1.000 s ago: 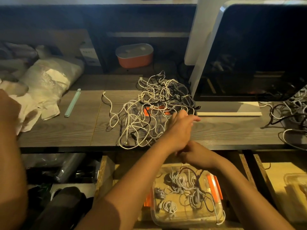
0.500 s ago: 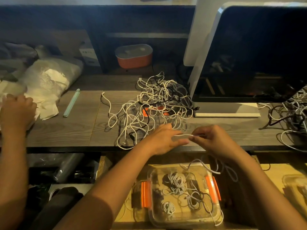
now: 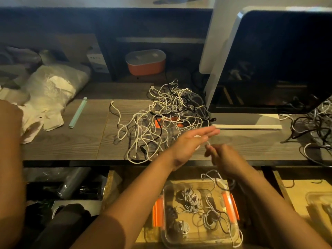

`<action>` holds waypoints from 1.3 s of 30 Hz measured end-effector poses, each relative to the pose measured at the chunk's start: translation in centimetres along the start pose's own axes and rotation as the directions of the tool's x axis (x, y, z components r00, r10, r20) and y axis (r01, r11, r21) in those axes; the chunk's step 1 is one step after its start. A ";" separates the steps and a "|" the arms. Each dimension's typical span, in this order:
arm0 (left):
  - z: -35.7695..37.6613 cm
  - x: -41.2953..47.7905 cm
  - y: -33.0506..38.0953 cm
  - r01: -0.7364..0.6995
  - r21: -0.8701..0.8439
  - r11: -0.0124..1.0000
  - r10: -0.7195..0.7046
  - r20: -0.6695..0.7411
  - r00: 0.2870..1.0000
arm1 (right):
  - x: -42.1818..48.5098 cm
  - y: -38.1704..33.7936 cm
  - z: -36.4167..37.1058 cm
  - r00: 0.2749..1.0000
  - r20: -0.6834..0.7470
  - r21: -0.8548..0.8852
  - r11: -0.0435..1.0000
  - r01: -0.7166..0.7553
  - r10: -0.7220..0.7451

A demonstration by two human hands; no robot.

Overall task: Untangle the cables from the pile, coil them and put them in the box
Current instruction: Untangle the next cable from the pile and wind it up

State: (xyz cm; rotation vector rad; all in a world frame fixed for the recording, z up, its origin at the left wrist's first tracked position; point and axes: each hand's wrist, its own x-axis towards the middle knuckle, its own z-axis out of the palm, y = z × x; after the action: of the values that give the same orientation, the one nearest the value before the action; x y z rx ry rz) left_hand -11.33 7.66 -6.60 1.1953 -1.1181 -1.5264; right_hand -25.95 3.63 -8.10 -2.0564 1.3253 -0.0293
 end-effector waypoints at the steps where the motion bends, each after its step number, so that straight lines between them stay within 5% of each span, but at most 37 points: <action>1: 0.5 0.2 0.3 -0.035 -0.071 0.997 0.031 -0.049 0.998 | -0.1 -0.5 0.7 1.000 0.028 0.008 1.000 0.010 -0.011; 5: 1.7 1.6 0.8 -0.211 -0.142 0.967 0.161 -0.301 0.940 | -0.3 -1.8 2.8 0.992 0.104 -0.077 0.994 0.074 -0.066; 9: 0.9 3.0 0.4 -0.132 0.322 0.937 0.260 -0.394 0.881 | -0.6 -2.5 3.1 0.998 0.040 -0.126 0.991 0.049 -0.044; 12: 0.3 3.1 -1.1 0.094 0.804 0.587 0.202 -0.257 0.945 | -0.7 -2.7 2.1 1.000 0.009 -0.216 0.976 0.023 -0.022; 14: 0.1 2.7 -1.9 0.124 0.908 0.399 0.167 -0.205 0.964 | -0.7 -2.5 1.3 1.000 0.027 -0.311 0.951 0.004 0.005; 16: -0.3 2.5 -2.4 0.113 0.935 0.336 0.154 -0.173 0.973 | -0.7 -2.1 0.7 0.999 0.023 -0.355 0.934 -0.028 0.038; 19: -0.9 1.9 -2.7 0.024 0.928 0.371 0.165 -0.092 0.982 | -0.8 -1.5 0.2 0.994 -0.076 -0.366 0.925 -0.104 0.082; 25: -1.5 1.2 -3.0 -0.024 0.931 0.364 -0.041 0.042 0.998 | -0.8 -0.4 -0.8 0.974 -0.215 -0.300 0.944 -0.137 0.073; 31: -1.3 0.3 -3.5 0.002 0.987 0.162 -0.015 0.001 1.000 | -0.4 1.0 -1.1 0.923 -0.382 -0.277 0.959 -0.059 -0.053; 35: -1.5 0.3 -2.9 0.107 0.955 0.278 -0.136 -0.071 0.988 | -0.4 1.0 -1.0 0.892 -0.444 -0.318 0.946 -0.069 -0.084; 39: -1.4 -0.6 -1.4 0.053 0.665 0.745 -0.118 0.053 0.992 | -0.3 0.9 -1.7 0.902 -0.429 -0.230 0.971 -0.067 -0.039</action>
State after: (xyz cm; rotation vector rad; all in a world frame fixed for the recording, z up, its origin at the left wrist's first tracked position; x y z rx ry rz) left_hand -9.99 8.33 -8.05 1.6748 -1.7849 -1.2802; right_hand -27.47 2.74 -7.22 -2.3344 1.6788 -0.3555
